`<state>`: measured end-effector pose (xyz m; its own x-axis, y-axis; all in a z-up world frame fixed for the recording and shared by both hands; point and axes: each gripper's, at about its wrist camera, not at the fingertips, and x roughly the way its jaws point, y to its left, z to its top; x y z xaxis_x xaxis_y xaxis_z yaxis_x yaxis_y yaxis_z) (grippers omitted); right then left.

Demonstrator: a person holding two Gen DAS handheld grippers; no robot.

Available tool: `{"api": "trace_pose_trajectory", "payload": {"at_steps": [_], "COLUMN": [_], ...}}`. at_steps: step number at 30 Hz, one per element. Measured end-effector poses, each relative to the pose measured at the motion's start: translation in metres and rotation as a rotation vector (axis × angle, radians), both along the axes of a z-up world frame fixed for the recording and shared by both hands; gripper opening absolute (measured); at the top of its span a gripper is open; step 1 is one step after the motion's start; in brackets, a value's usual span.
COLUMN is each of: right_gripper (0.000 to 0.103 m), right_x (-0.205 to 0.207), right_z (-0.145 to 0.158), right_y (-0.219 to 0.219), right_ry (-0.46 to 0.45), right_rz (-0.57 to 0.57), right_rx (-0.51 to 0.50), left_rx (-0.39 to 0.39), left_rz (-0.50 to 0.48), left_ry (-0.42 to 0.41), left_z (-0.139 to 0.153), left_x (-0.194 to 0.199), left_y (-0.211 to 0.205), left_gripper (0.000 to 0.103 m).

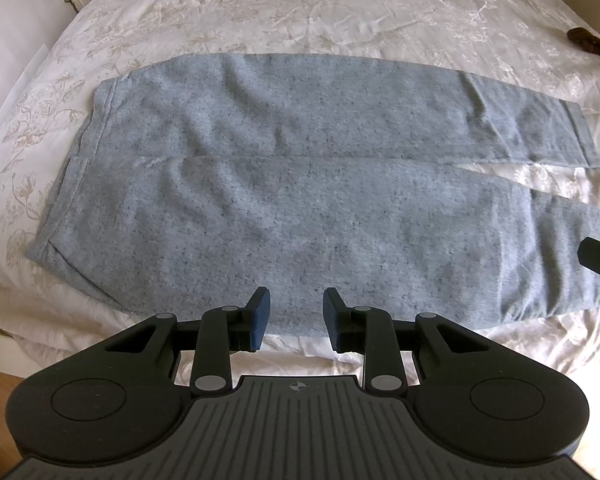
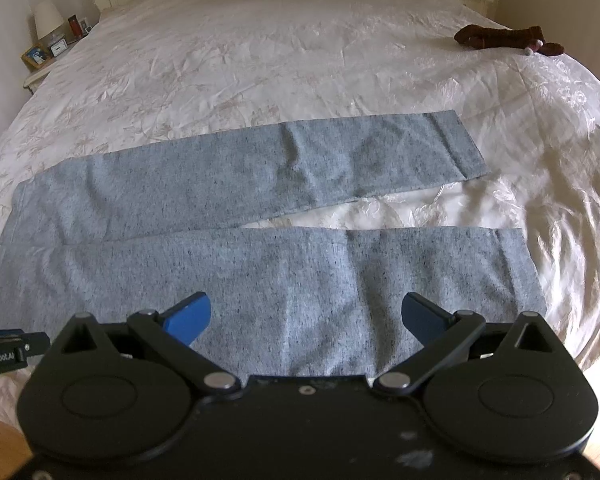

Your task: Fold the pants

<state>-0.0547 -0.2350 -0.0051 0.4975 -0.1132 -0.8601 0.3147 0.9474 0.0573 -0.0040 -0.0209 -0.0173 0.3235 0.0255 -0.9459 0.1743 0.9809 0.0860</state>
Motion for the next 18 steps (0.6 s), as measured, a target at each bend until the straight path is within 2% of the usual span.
{"api": "trace_pose_trajectory", "payload": {"at_steps": [18], "right_gripper": [0.103], "right_x": [-0.0003], "right_z": [-0.0025], "right_y": [-0.0034], "right_ry": [0.0], "right_rz": [0.008], "right_rx": [0.008], "left_rx": [0.001], "left_rz": [0.015], "left_ry": [0.008], "left_z": [-0.0001], "left_x": [-0.0026], "left_y": [-0.0049], "left_gripper": [0.029]}}
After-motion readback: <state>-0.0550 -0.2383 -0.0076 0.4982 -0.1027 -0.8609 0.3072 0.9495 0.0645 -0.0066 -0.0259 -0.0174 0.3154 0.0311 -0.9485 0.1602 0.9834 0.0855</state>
